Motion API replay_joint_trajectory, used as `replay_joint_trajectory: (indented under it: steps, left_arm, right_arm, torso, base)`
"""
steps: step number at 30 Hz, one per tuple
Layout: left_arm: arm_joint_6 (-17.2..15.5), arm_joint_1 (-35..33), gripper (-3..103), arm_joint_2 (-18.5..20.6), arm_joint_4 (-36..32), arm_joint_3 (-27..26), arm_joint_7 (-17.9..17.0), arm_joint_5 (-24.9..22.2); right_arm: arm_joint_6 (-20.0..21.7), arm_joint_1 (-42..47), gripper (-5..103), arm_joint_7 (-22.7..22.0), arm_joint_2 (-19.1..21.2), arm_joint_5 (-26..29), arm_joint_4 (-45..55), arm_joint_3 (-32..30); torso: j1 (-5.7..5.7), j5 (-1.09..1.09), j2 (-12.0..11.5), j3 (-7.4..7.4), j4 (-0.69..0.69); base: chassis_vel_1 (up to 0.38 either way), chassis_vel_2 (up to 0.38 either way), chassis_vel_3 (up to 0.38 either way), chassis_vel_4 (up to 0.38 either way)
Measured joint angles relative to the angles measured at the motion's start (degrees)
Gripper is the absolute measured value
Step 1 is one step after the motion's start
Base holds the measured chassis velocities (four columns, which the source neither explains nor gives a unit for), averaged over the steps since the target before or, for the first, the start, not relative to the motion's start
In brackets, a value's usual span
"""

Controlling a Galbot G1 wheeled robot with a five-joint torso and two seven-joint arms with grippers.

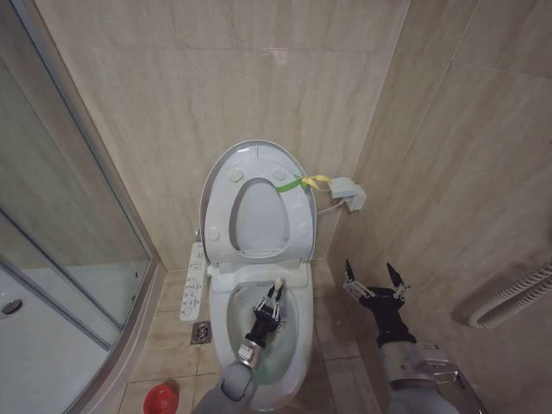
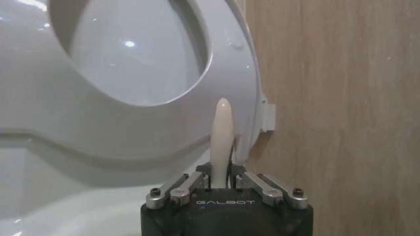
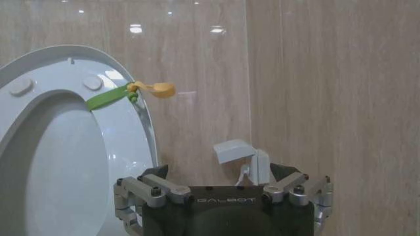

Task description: Open the toilet lid, clean the toilet bowl with a toilet brush, close the toilet lid, and flush.

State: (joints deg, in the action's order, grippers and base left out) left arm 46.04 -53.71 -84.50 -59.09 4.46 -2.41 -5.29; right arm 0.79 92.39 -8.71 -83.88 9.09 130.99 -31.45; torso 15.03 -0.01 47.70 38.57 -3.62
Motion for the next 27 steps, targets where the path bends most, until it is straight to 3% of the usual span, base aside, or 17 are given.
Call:
replay_joint_trajectory:
  steps: [8,18,27]
  left_arm:
    - [-2.3,-0.2,18,0.4,-5.7,1.4,-0.4,-1.3]
    - [-1.0,-0.4,18,0.0,-0.3,0.5,-0.3,-0.3]
    - [-2.5,-1.6,18,0.3,-7.2,2.5,-1.0,-1.3]
  right_arm:
    - [0.0,0.0,100,0.0,0.0,0.0,0.0,0.0]
    - [0.0,0.0,100,0.0,0.0,0.0,0.0,0.0]
    - [0.0,0.0,100,0.0,0.0,0.0,0.0,0.0]
  torso:
    - [0.00,0.01,0.0,-0.01,-0.04]
    - [0.00,0.01,0.0,-0.01,-0.02]
    - [0.00,0.02,0.0,-0.01,-0.03]
  base:
    - [0.000,0.000,0.000,0.000]
    - [0.000,0.000,0.000,0.000]
    - [0.000,0.000,0.000,0.000]
